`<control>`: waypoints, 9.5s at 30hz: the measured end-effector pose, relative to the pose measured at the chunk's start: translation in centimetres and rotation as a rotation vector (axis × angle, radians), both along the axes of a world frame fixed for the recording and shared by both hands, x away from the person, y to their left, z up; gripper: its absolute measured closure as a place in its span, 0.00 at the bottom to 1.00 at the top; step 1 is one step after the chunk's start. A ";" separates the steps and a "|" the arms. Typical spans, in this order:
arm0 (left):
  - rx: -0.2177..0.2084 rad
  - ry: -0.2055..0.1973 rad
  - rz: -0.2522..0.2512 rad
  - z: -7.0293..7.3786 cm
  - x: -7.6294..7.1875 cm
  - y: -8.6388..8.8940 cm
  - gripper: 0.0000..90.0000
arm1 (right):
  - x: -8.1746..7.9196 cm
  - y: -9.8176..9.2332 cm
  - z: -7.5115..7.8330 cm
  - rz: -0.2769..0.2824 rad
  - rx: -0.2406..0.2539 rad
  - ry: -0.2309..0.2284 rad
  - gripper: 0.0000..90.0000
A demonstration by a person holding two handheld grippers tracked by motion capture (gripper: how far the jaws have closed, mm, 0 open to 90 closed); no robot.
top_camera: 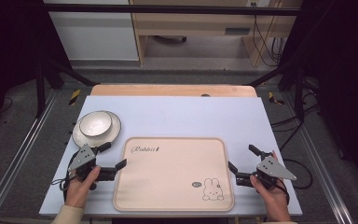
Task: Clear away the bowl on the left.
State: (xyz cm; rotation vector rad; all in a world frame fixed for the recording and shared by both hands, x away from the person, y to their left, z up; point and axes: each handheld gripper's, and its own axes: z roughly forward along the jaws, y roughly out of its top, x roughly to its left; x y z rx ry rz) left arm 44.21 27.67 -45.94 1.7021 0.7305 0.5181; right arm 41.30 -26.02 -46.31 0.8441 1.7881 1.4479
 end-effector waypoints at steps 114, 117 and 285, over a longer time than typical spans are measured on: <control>0.193 0.563 0.591 2.9 13.8 9.3 0.71 | 0.8 1.1 0.0 -0.009 -0.001 0.054 0.05; 0.196 0.576 0.598 2.6 14.0 9.3 0.74 | 0.8 1.0 -0.1 -0.010 0.001 0.058 0.05; 0.186 0.567 -0.053 1.2 3.5 -14.6 0.91 | -0.2 0.2 0.8 0.002 0.030 -0.064 0.06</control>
